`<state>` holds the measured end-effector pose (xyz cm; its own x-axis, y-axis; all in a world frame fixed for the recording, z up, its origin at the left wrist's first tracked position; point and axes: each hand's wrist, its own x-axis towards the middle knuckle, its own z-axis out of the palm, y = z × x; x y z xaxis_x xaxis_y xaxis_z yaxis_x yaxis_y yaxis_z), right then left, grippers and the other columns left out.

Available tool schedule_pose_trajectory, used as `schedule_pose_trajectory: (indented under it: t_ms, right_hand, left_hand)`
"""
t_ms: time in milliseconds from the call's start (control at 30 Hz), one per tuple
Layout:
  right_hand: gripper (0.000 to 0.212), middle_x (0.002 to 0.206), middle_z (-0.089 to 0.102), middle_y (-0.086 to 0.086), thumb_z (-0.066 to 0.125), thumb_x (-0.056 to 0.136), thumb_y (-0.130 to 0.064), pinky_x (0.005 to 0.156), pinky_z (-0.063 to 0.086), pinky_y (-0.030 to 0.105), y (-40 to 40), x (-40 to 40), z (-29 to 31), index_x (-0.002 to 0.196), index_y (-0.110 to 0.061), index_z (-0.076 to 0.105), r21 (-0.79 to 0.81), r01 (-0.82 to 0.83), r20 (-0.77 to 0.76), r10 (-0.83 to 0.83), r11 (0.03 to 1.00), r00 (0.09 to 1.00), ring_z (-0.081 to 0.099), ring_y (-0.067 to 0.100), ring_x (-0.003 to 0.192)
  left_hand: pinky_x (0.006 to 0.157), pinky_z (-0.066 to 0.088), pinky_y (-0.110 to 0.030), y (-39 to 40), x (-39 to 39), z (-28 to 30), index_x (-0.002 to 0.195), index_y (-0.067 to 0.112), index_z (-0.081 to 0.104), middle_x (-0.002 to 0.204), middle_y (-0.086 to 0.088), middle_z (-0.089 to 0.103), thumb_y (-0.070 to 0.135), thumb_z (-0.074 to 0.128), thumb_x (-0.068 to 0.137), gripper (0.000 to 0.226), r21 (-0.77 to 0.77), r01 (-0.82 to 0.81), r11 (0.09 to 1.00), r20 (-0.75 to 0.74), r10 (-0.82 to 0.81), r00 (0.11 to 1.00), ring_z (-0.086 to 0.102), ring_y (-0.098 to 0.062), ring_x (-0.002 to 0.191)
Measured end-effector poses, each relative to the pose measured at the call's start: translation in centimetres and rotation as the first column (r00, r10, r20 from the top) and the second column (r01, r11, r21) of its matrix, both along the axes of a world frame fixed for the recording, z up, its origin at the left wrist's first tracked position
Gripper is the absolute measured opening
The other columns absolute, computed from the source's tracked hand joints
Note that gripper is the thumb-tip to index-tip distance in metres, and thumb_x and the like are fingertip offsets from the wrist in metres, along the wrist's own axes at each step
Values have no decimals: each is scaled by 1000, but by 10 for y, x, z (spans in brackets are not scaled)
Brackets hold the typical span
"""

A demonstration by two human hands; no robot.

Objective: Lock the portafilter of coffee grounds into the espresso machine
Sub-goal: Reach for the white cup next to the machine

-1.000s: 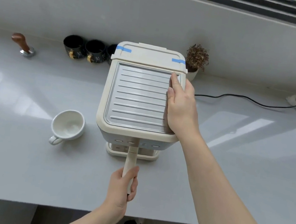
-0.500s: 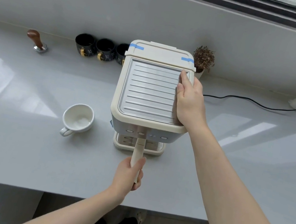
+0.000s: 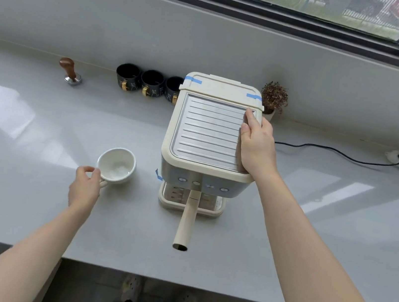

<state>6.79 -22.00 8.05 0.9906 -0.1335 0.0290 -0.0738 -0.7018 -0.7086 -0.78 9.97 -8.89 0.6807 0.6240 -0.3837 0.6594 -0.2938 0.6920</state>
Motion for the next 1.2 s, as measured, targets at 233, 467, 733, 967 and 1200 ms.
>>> schedule_pose_trajectory:
  t_ms: [233,467,733,967,1200]
  right_hand:
    - [45,150,32,7,31,100,-24,101,26,23,0,0,0,145,-24,33,6,2,-6,-2,1000,1000,34,21,135]
    - [45,149,32,7,32,100,-24,96,26,21,0,0,-1,144,-23,35,21,6,-6,-6,1000,1000,36,22,133]
    - [45,149,32,8,32,100,-23,102,28,25,-1,0,0,144,-24,35,17,6,3,-6,1000,1000,36,23,134]
    - [45,150,32,8,32,99,-24,104,29,28,-1,1,-1,144,-25,36,20,13,5,-13,1000,1000,35,23,134]
    - [45,150,32,6,31,99,-28,102,32,31,-3,2,-3,144,-26,35,7,16,-2,-16,1000,1000,38,24,132]
  left_hand:
    - [60,42,-34,11,-5,-9,106,13,53,95,-8,50,47,34,96,40,-191,98,977,-88,-116,989,46,-27,70]
    - [47,33,-24,8,-19,-10,77,18,48,97,-11,59,30,34,101,31,-453,140,880,64,-125,990,54,-18,66]
    - [37,29,-20,-14,-43,9,96,2,55,97,-14,67,27,37,102,32,-488,300,820,140,-266,954,52,-19,64]
    - [40,26,-21,-63,-36,12,98,-6,56,97,-13,70,27,39,101,38,-474,482,737,117,-490,864,52,-15,61]
    - [41,26,-21,-97,-18,9,87,8,55,91,-3,69,28,38,101,30,-493,558,667,116,-586,802,51,-15,63]
